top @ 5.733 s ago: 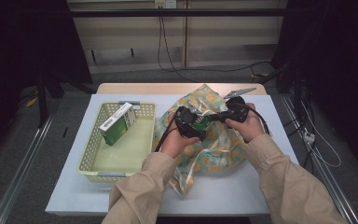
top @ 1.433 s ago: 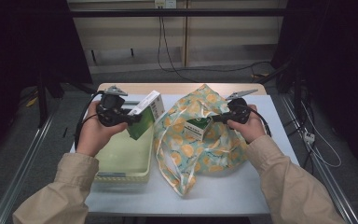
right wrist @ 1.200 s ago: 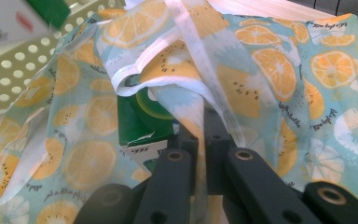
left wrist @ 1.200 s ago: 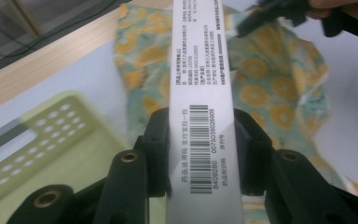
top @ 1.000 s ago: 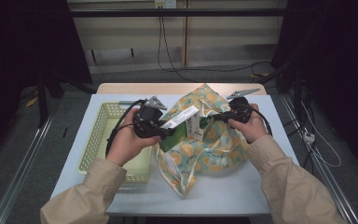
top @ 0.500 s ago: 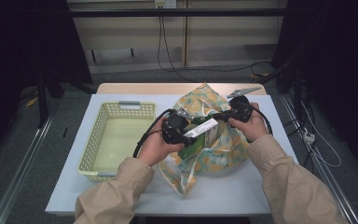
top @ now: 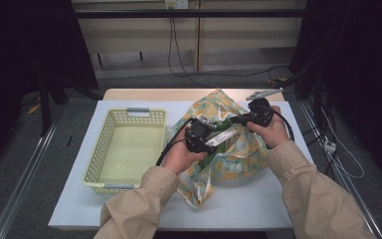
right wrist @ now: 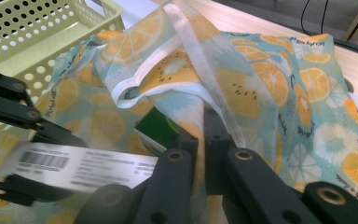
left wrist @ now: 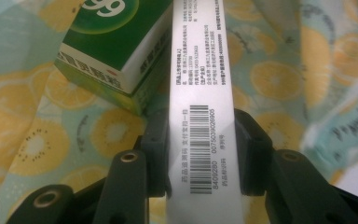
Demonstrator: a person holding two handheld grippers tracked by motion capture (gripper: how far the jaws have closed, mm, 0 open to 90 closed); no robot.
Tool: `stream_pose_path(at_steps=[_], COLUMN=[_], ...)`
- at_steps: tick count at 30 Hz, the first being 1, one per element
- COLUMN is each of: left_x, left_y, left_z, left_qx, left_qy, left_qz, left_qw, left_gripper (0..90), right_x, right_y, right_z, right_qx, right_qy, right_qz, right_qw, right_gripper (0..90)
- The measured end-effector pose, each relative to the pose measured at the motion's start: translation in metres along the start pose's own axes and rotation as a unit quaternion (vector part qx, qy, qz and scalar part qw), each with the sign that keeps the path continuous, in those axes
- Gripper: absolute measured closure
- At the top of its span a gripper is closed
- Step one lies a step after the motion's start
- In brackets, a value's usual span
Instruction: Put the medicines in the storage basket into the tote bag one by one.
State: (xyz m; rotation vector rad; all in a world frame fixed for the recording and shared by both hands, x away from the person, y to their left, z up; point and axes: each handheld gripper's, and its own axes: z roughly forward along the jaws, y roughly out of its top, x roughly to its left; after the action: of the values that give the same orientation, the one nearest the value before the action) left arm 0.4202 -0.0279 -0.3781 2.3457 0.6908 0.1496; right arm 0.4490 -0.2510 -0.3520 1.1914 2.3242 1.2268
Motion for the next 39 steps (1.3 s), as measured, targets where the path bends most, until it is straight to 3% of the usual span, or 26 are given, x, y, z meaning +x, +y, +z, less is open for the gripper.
stream_pose_path(at_steps=[7,8,9,12,16,17,19,22,24,32,34,39], left_x=[0.0,-0.001,0.0,0.0,0.0,0.001,0.002,0.002,0.001,0.003,0.001,-0.005], left_y=[0.009,0.01,0.011,0.014,0.018,0.018,0.019,0.015,0.01,-0.017,-0.023,-0.038], left_z=[0.014,0.016,0.019,0.025,0.029,0.029,0.031,0.025,0.017,-0.025,-0.032,-0.041], left_qx=[-0.026,-0.024,-0.034,-0.049,-0.076,-0.081,-0.078,-0.056,-0.049,-0.063,-0.066,-0.071], left_qy=[0.012,0.029,0.018,0.019,0.034,0.036,0.036,0.031,0.034,0.016,0.016,-0.007], left_qz=[-0.004,-0.005,-0.004,-0.012,-0.007,-0.016,-0.034,-0.02,-0.021,-0.035,-0.029,-0.017], left_qw=[0.9996,0.9993,0.9993,0.9985,0.9965,0.996,0.9957,0.9977,0.998,0.9973,0.9973,0.9973], left_gripper=[62.3,62.2,62.2,62.1,61.3,59.8,40.0,31.2,25.1,13.7,13.1,11.9], right_x=[0.004,0.004,0.004,0.004,0.003,0.003,0.002,0.001,-0.001,-0.011,-0.015,-0.019], right_y=[0.009,0.01,0.011,0.014,0.017,0.018,0.018,0.016,0.014,-0.001,-0.004,-0.008], right_z=[-0.004,-0.005,-0.006,-0.008,-0.011,-0.012,-0.012,-0.012,-0.011,-0.01,-0.011,-0.011], right_qx=[-0.003,-0.002,-0.001,-0.001,-0.004,-0.006,-0.007,-0.004,-0.001,0.006,0.007,0.01], right_qy=[0.0,-0.001,-0.001,-0.003,-0.005,-0.004,-0.005,-0.004,-0.004,-0.009,-0.013,-0.019], right_qz=[-0.01,-0.012,-0.013,-0.014,-0.014,-0.013,-0.013,-0.012,-0.012,0.003,0.007,0.012], right_qw=[0.9999,0.9999,0.9999,0.9999,0.9999,0.9999,0.9999,0.9999,0.9999,0.9999,0.9999,0.9997], right_gripper=[89.8,89.8,89.8,89.8,89.8,89.8,89.8,89.8,89.8,89.8,89.8,89.8])
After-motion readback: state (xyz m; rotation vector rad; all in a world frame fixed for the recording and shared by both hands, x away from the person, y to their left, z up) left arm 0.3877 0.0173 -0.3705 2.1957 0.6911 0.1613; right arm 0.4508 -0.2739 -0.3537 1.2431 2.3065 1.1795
